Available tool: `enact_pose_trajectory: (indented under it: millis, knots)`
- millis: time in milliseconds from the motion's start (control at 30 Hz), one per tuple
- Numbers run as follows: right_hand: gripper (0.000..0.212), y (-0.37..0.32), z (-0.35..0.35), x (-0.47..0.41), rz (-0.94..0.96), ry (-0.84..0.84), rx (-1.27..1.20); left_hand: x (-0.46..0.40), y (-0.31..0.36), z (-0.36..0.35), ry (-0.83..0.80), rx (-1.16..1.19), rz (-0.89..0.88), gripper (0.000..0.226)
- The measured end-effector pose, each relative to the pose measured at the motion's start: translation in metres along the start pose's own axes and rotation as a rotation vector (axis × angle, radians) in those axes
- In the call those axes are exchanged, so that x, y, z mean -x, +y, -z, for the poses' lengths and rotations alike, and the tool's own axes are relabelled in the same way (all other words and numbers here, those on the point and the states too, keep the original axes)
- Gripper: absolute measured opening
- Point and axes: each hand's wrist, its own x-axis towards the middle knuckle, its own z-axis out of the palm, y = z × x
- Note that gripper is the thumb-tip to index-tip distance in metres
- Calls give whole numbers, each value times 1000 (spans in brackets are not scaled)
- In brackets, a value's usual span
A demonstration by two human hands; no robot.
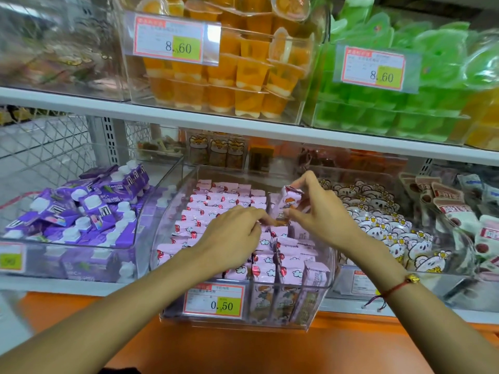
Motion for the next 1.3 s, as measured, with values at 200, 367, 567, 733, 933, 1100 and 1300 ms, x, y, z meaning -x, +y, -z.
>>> enact_pose_trajectory:
  millis: [200, 367, 567, 733, 933, 1100, 1300]
  knots:
    - [31, -2, -7, 5, 49, -139, 166, -2, 0, -1, 9, -22, 8, 32]
    - [35, -1, -10, 2, 128, -271, 499, -11, -3, -4, 29, -69, -1, 30]
    - [45, -4, -3, -5, 95, -473, 511, -18, -9, -13, -266, -144, -14, 43]
    - [20, -5, 6, -25, 12, -134, 365, -16, -13, -14, -255, -155, -52, 44]
    - [27, -1, -18, -49, -15, -310, 581, -14, -15, -13, -229, -114, -21, 40]
    - [10, 1, -18, -53, -69, -305, 414, -13, -16, -13, -220, -118, -17, 40]
    - [24, 1, -15, -43, -82, -189, 290, -12, -17, -15, -232, -126, -32, 44]
